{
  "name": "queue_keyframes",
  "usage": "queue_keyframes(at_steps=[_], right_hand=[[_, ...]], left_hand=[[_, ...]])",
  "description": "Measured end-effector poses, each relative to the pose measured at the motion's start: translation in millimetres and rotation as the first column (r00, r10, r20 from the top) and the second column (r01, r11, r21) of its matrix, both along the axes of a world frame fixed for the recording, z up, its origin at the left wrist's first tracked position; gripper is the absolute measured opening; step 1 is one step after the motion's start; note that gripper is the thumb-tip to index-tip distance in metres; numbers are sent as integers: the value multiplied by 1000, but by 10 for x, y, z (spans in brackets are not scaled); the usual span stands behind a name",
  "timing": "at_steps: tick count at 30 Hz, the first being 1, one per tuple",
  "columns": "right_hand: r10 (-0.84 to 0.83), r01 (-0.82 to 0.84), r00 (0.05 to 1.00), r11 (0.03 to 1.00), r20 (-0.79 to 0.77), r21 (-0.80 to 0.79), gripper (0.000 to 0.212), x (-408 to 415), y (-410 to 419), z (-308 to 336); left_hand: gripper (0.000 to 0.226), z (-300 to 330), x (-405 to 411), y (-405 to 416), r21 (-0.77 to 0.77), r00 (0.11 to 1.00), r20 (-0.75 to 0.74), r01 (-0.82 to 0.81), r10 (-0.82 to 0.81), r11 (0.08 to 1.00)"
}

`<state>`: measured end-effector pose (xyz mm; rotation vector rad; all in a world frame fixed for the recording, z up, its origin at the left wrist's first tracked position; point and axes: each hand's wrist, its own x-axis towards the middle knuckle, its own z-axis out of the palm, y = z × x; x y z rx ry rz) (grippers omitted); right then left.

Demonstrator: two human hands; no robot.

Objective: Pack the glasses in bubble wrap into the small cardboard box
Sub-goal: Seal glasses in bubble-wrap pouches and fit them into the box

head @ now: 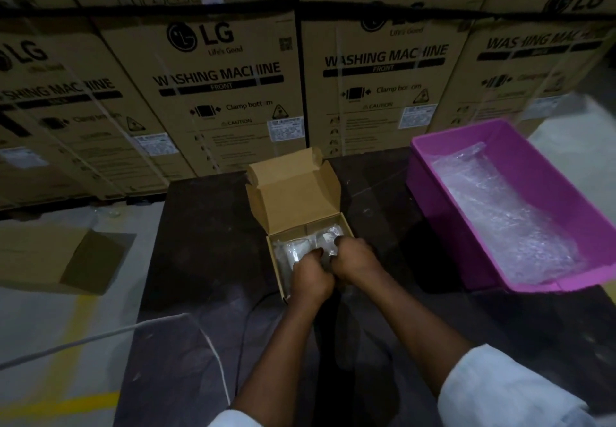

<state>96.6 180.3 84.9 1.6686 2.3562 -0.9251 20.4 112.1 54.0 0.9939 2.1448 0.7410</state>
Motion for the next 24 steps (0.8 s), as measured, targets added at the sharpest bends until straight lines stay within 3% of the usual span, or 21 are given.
queue_keyframes(at_steps=[6,9,12,15,19,22,24], right_hand=[[13,-15,999,998,-37,-66,44,72,8,219],[-75,98,966,992,-247,84,33,368,145,330],[-150,280,909,911,-388,302,30,952,508,574],[-236,379,910,807,-341,453,33,1619,1007,716],[-260,317,945,873,-196,370,44,2168,1524,660],[-190,214,976,923,-106,319,51,2328,1798,542],[-116,115,993,959,-15,261,58,2400,1944,401]], left_hand=[[25,21,-108,99,-55,988,-44,142,-145,988],[19,112,-199,102,-34,981,-86,172,-174,985],[27,343,-263,136,62,962,-243,142,-123,988],[26,601,-114,364,259,968,-223,173,-115,950],[27,960,512,944,429,906,-281,415,-318,803],[33,1091,1063,1469,380,796,-374,600,-477,704],[40,1089,1393,1817,226,678,-428,720,-597,656]])
